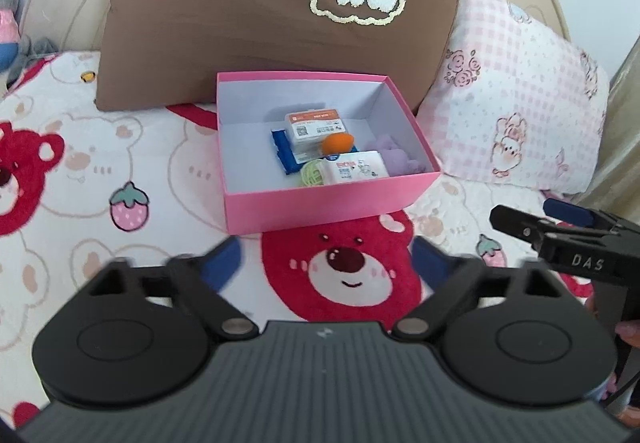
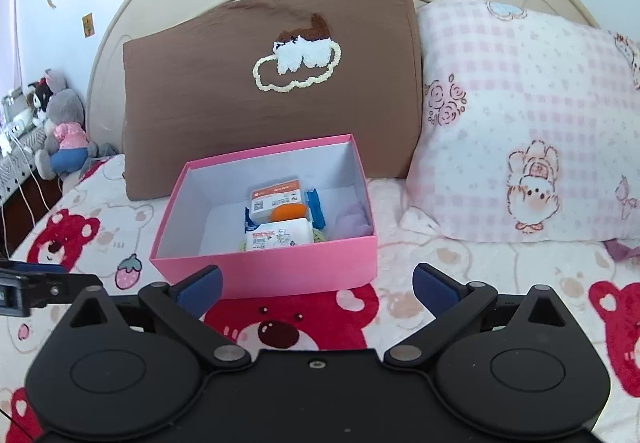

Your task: Organize objects

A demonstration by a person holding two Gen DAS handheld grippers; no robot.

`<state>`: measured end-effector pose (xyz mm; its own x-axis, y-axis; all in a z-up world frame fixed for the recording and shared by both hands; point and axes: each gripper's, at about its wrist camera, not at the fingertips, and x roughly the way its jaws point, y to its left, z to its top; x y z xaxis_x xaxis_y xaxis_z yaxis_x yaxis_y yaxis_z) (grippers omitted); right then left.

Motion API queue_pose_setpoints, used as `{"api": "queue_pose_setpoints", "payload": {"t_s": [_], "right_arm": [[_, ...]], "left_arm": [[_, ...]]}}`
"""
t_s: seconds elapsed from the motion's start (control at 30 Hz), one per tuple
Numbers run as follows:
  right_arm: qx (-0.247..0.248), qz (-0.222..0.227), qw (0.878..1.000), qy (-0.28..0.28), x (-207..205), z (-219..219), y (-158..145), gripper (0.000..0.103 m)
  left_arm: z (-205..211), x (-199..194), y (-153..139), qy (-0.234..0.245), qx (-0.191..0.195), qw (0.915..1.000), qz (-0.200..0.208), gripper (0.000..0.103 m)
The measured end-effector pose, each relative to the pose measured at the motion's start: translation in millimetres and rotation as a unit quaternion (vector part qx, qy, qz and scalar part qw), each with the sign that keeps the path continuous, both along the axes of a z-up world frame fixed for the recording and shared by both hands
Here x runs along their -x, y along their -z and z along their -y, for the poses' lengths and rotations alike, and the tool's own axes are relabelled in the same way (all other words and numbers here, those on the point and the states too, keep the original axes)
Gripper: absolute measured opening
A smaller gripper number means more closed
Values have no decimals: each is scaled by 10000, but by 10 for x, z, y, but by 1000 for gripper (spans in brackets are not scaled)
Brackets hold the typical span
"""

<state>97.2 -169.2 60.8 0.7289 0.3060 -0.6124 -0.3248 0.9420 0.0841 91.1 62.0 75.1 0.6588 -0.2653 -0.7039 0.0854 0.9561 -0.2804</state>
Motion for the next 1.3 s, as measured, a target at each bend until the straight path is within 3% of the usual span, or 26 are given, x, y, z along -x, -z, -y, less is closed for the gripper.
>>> {"api": "queue_pose_setpoints", "payload": {"t_s": [0.17,0.4,0.53,0.6,0.67,0.73,1.07,1.3], "right_arm": [[286,-88,9995,80,10,-45,-15,103],[302,-156,9994,69,74,-66,-26,103],[848,-223,9961,97,107,-156,11,103],[665,-489,9965,100,82,-122,13,103],[124,-883,9959,154,47,-40,17,103],[-92,-1009,9946,231,60,-16,21,103],[472,-527,9968,378,279,-133,-42,103],[561,-561,9963,319,321,-182,-59,103]], "left_arm": [[-16,24,58,-156,-203,9995,-158,103],[-80,25,169,-395,-466,9973,-397,103],[-110,44,213,-543,-551,9961,-428,103],[-129,65,208,-582,-560,9957,-458,103],[-150,99,196,-597,-506,9959,-460,103],[-158,130,187,-580,-504,9960,-467,103],[-168,252,194,-625,-579,9947,-581,103],[-104,309,189,-493,-860,9934,-571,103]]}}
